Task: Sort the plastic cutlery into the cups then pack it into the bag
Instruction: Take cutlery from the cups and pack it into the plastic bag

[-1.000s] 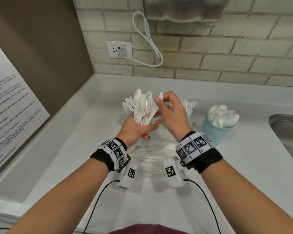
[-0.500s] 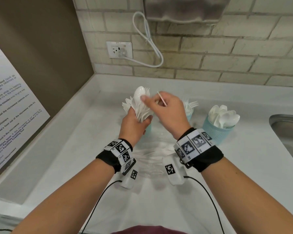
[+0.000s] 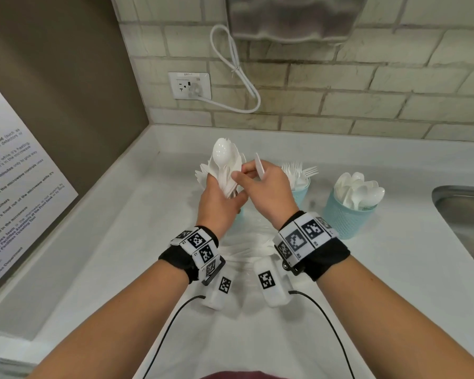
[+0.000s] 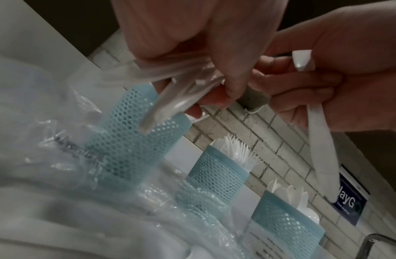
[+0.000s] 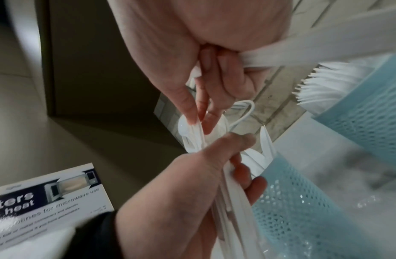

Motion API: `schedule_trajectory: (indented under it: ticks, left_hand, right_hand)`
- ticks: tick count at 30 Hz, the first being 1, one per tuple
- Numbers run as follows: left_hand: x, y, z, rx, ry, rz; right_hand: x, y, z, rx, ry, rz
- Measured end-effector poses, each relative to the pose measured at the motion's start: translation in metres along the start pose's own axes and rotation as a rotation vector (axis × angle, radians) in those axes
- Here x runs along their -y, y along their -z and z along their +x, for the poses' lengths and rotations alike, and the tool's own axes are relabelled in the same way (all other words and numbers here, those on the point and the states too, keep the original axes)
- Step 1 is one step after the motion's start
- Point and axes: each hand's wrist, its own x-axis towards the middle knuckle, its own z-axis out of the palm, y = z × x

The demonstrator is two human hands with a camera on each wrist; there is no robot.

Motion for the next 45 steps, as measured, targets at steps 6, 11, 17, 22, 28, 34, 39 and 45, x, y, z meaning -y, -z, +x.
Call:
schedule_trajectory:
  ticks: [6, 11, 17, 22, 28, 34, 39, 45]
  left_hand:
    - [0.0, 0.005, -0.001, 0.035, -0.048, -0.12]
    - [0.005, 0.021, 0.006, -0.068, -0.041, -0.183]
    - [0.011, 0.042, 0.012, -0.104, -0.001, -0.256]
    - [0.004, 0.04, 0.011, -0.038, -0.007, -0.335]
    - [0.003, 0.043, 0.009, 0.002, 0.054, -0.345]
    - [0.005, 0.045, 0.007, 0.041, 0.092, -0.368]
    - [0.004, 0.044, 0.004, 0.099, 0.108, -0.393]
    - [0.001, 0.039, 0.002, 0.192, 0.128, -0.448]
  right_hand:
    - [0.016, 0.002, -0.002, 0.054, 0.178, -0.046]
    - [0.048, 0.025, 0.006, -0.222, 0.37, 0.155]
    - [0.029, 0.014, 0.039, -0.214, 0.282, -0.078]
    - [-0.017, -0.014, 0.041, -0.007, 0.13, -0.235]
    - [0.003, -0.008, 0.047, -0.06, 0.187, -0.052]
    - [0.008, -0.013, 0.052, -0.101, 0.314, -0.006]
    - [-0.022, -0.021, 0.058, 0.06, 0.176, -0.162]
    - [-0.017, -0.014, 0.05, 0.08, 0.105, -0.257]
